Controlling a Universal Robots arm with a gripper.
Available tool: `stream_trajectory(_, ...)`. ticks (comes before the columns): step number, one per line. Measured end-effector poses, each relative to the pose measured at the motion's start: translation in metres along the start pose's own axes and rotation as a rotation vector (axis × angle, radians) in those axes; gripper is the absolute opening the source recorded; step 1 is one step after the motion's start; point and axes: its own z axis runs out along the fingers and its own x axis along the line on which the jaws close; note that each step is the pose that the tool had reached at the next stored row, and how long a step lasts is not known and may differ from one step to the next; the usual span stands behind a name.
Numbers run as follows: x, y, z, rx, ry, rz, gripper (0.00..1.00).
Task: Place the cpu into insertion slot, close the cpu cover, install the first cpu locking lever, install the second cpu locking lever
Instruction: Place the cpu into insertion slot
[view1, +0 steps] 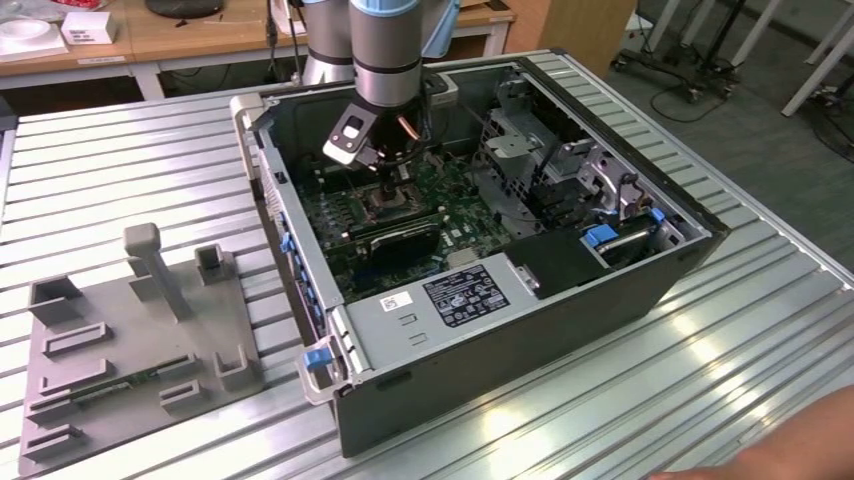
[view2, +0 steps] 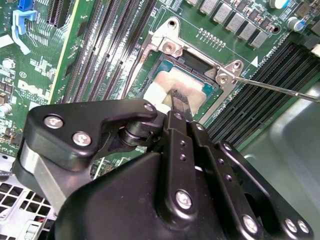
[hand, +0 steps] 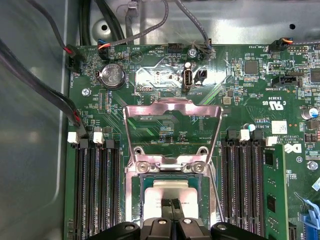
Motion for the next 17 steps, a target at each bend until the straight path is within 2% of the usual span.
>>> stream_trajectory(17,0.0,-0.0002,0.002,0.0,0.0,0.0,0.11)
